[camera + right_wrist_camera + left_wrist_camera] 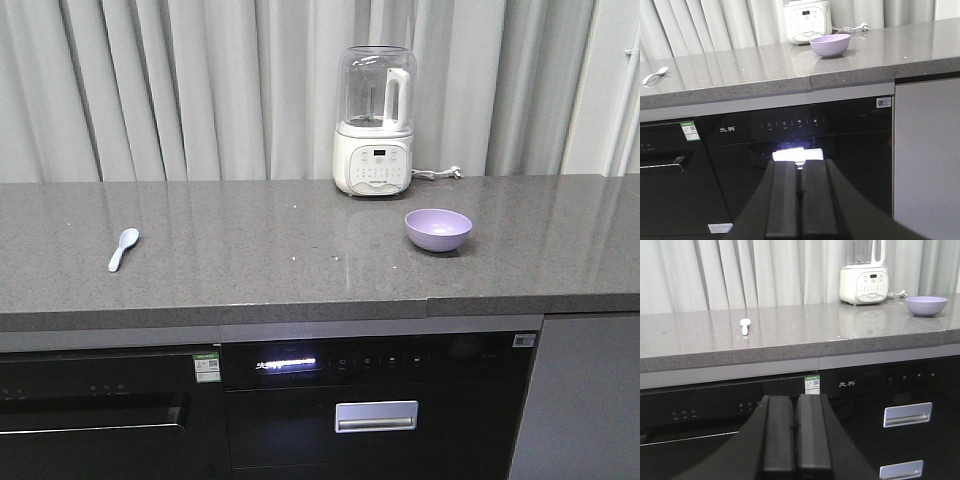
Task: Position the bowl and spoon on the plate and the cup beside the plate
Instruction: 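Drive the base toward the white spoon and lilac bowl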
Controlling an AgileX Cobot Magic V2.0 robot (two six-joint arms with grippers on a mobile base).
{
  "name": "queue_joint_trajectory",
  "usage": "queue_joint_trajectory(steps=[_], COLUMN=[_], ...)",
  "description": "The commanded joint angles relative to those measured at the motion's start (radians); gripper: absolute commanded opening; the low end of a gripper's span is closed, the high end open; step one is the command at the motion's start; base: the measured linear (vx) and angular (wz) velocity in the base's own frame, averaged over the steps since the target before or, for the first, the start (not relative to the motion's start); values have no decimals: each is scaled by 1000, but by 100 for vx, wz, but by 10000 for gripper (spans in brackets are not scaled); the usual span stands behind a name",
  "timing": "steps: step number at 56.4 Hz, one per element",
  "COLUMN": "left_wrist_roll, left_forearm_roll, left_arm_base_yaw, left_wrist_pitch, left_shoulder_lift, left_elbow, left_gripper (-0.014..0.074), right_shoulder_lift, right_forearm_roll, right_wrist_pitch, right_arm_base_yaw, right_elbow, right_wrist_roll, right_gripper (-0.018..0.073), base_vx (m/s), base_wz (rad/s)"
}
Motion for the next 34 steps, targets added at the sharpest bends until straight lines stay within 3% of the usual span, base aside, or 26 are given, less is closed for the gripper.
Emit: queue_joint_trajectory(steps=[1,34], left_wrist_roll=[-2,-2], left_forearm_roll=[-5,-5], left_arm_base_yaw=[0,0], left_wrist_pitch=[-78,-78], left_shoulder_lift=[-17,-17], left_elbow=[-26,-26], left_gripper=[-6,-6], right_shoulder_lift=[-5,-5], right_forearm_roll=[-6,-6], right_wrist_pitch=[-79,-78], right_arm_base_yaw=[1,1], right_elbow=[5,5], right_wrist_roll=[-4,-4], right_gripper=[-8,-8], base_vx=[0,0], base_wz=[0,0])
